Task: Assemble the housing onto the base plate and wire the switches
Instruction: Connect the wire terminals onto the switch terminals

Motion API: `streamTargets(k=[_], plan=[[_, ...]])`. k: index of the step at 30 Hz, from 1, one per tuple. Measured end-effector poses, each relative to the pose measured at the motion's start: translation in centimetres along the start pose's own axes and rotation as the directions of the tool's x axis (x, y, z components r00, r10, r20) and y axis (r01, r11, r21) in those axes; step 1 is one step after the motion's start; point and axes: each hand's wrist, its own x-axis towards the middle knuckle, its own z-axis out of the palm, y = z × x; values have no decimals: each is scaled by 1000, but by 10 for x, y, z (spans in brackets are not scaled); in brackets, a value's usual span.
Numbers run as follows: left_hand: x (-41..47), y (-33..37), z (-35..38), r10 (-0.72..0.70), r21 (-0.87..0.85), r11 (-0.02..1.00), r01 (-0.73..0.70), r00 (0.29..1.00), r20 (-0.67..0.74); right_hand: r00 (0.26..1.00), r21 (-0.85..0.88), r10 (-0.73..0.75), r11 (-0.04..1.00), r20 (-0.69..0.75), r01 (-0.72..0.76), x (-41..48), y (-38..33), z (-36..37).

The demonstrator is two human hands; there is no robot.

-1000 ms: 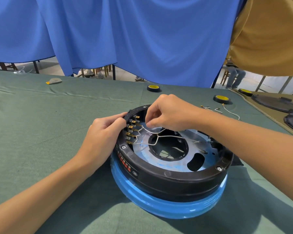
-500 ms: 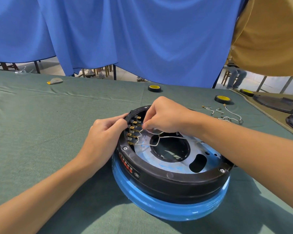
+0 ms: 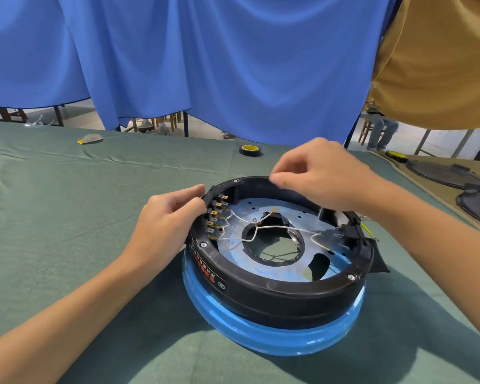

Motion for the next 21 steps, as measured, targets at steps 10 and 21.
streamTargets(k=[10,21], plan=[[0,15,3,-36,-3,999,36,998,57,892,193,295,951,-343,-241,-75,61,18],[19,47,21,-6,849,502,-165,981,194,911,314,284,931,-299,-187,-39,53,40]])
